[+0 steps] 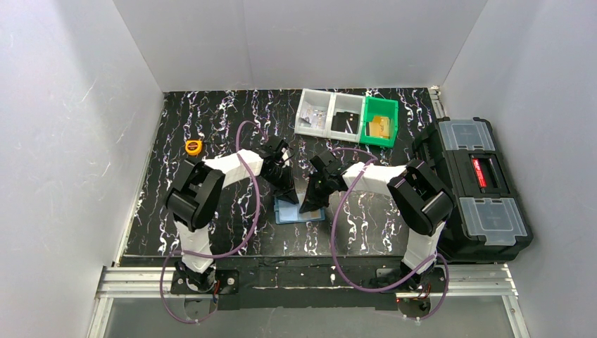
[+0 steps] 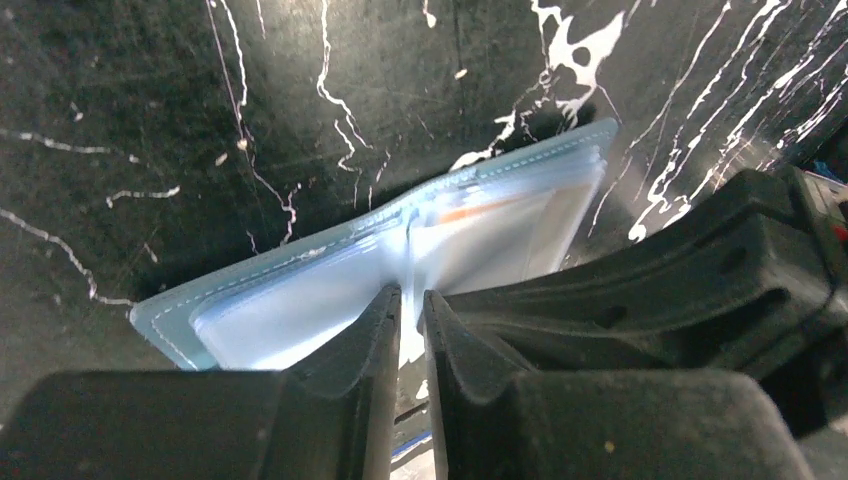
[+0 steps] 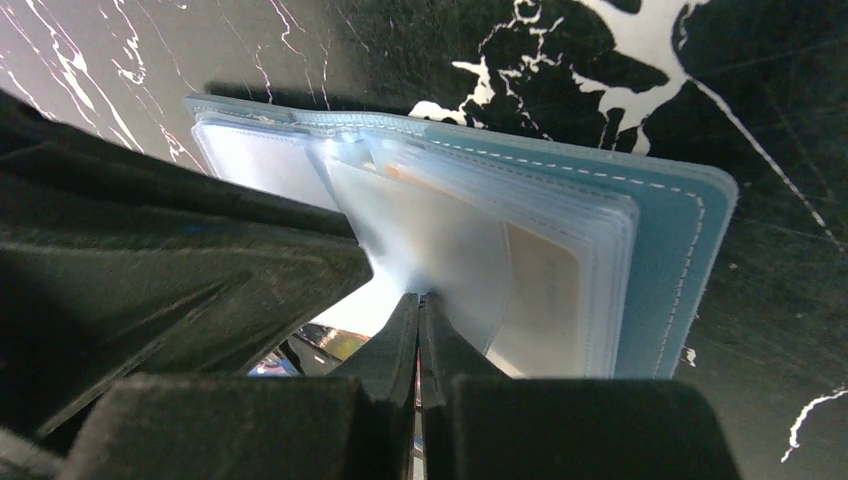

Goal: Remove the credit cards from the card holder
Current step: Remove the credit card from the card holder.

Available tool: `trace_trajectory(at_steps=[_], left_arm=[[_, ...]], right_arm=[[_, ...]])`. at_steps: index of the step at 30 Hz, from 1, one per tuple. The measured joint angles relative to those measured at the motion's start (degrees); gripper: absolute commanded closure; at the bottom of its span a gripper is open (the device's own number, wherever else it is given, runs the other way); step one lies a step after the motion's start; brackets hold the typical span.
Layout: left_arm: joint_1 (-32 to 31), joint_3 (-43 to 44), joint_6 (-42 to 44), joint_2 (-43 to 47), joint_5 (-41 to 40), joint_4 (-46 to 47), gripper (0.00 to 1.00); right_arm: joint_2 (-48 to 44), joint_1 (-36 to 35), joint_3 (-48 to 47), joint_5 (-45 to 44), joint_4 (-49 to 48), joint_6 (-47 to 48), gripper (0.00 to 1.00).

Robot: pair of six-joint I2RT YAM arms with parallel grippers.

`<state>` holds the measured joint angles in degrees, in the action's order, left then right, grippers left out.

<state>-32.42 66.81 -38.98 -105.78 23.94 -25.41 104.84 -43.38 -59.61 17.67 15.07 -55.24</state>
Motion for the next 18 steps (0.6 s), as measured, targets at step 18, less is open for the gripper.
trace_trajectory(at_steps=[18], left_arm=[[0.04, 0.70, -0.07, -2.45, -0.22, 1.05, 0.93]], right_arm=[[-0.11, 0.20, 0.24, 0.09, -0.28, -0.07, 0.98]])
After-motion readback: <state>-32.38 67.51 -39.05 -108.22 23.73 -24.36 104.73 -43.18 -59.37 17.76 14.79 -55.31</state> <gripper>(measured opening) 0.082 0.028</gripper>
